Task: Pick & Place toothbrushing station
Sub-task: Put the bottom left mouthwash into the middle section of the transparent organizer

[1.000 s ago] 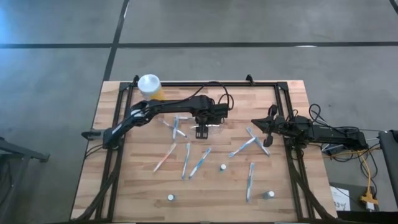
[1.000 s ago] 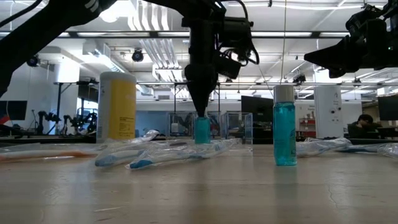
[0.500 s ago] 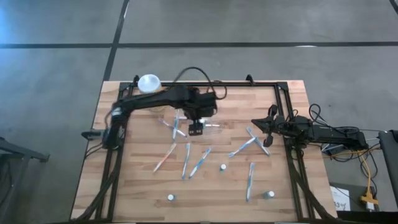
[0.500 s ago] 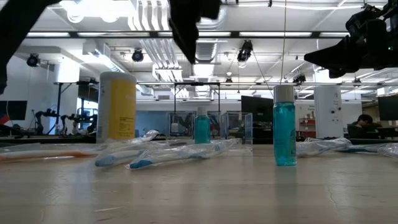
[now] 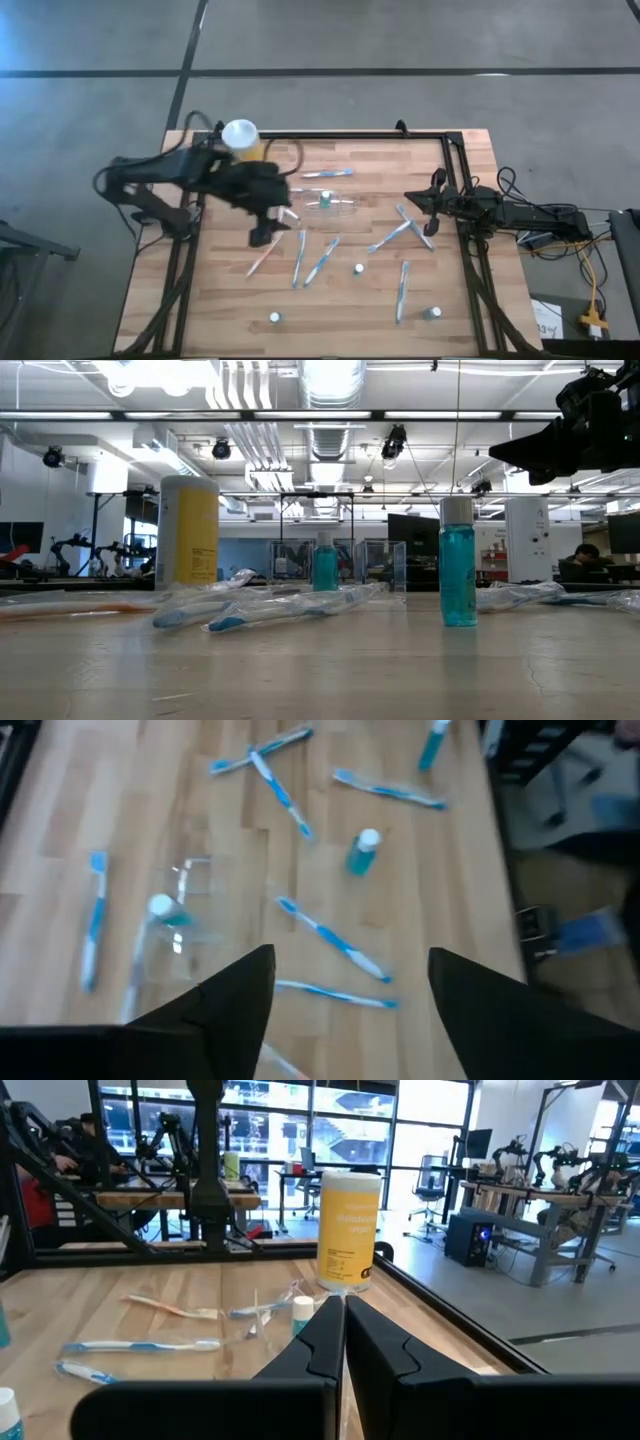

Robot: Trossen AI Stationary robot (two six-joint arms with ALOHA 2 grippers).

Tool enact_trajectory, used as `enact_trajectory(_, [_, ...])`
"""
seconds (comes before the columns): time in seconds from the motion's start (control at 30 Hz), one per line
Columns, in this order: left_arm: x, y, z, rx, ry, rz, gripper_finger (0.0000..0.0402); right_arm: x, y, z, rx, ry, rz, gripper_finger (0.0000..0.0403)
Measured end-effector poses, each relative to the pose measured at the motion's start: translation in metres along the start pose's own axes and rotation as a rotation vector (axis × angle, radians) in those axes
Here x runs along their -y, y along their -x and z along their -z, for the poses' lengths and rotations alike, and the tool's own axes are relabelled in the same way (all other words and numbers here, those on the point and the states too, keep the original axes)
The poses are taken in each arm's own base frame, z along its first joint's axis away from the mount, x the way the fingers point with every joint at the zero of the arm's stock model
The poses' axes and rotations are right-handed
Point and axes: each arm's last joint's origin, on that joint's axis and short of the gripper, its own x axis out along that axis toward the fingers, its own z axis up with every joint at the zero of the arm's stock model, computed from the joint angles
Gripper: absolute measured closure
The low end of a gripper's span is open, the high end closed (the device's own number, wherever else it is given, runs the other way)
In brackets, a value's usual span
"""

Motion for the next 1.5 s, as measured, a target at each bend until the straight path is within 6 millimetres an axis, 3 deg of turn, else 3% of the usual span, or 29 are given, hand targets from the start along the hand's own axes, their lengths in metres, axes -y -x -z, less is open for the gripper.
enact_trajectory(0.17, [0.007,0.014,0.046,0.057,-0.017,0.018,0.0179,0.000,0.000,0.000,0.001,0.003,0.000,0.0394])
enact_trajectory(0.33, [0.001,0.018,0.085,0.232,-0.033,-0.007,0.0241,0.000,0.000,0.000,0.001,0.004,0.000,0.0394])
enact_trajectory(0.57, [-0.012,-0.014,0.138,0.356,-0.078,0.001,0.0348,0.000,0.000,0.000,0.004,-0.004,-0.001,0.0394])
enact_trajectory(0.67, [-0.016,-0.031,0.153,0.394,-0.003,-0.010,0.0389,0.000,0.000,-0.001,0.009,-0.005,-0.001,0.0394])
enact_trajectory(1.07, [-0.022,-0.088,0.198,0.600,-0.040,0.028,0.0397,0.000,0.000,-0.001,0.011,-0.006,-0.001,0.0394])
enact_trajectory(1.5, [-0.032,-0.100,0.236,0.603,0.030,0.069,0.0399,0.000,0.000,-0.001,0.011,-0.006,-0.001,0.0394])
